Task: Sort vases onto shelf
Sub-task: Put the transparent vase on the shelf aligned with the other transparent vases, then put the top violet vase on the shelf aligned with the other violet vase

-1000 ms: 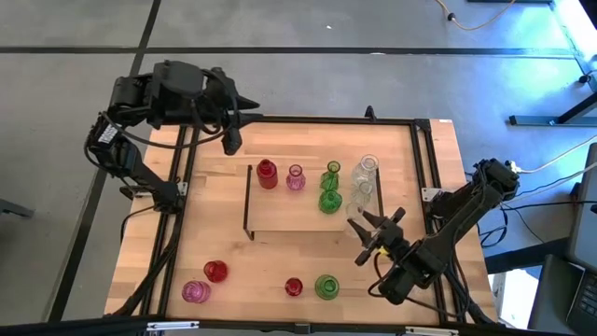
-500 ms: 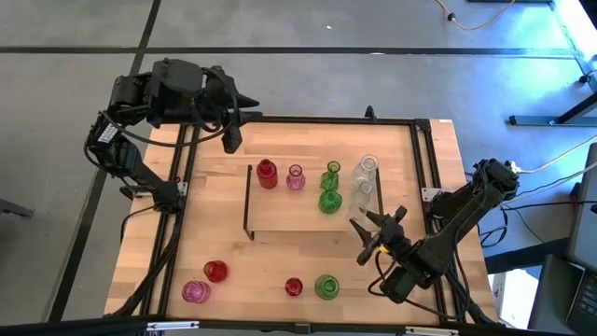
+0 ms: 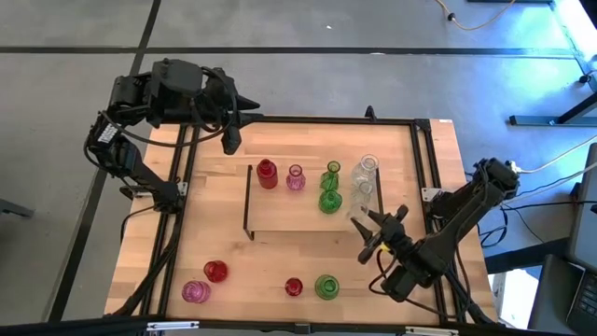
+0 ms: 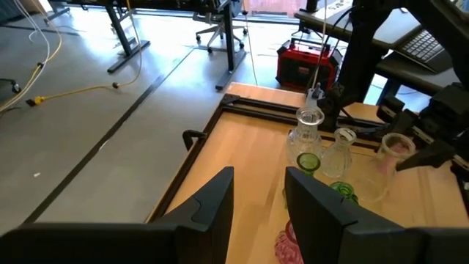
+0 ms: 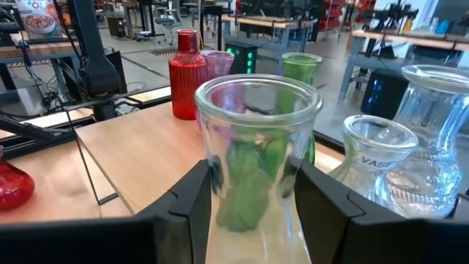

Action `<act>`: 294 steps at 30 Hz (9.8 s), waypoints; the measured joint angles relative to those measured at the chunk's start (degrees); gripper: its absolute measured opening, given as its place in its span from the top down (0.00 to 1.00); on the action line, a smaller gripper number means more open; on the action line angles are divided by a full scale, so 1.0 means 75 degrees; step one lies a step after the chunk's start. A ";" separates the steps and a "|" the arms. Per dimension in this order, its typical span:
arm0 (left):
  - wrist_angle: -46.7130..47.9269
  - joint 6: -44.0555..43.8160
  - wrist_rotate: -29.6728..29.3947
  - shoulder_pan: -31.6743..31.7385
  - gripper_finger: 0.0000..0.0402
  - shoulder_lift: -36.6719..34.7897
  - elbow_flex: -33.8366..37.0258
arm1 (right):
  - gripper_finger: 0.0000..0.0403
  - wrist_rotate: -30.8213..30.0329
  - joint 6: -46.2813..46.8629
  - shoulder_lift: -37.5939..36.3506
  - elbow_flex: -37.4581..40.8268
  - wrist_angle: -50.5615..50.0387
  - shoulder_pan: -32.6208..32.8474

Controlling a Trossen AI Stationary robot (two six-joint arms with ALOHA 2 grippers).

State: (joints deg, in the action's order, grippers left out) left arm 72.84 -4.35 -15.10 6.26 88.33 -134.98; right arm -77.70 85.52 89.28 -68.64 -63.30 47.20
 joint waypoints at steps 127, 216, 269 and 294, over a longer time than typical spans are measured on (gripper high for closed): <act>0.0248 -0.0329 0.1560 -0.0015 0.71 -0.0006 0.0000 | 0.46 0.6138 -0.1077 -0.1079 -0.5679 -0.3554 -0.0038; -0.1474 -0.1360 0.3365 -0.1602 0.71 0.0923 -0.0011 | 1.00 0.6865 -0.2077 -0.2197 -0.3319 -0.2120 0.0175; -0.1281 -0.3219 0.4148 -0.1472 0.35 0.3031 0.0003 | 1.00 0.9103 -0.9858 -0.0127 -0.4733 0.0718 -0.4055; -0.0446 -0.3188 0.4503 -0.1483 0.42 0.3284 0.0000 | 1.00 0.9326 -1.0171 -0.0027 -0.4733 0.1266 -0.4054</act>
State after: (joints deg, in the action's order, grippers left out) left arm 69.49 -28.25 18.67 -4.86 112.97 -134.98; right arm -7.76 9.23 89.08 -104.14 -53.80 16.80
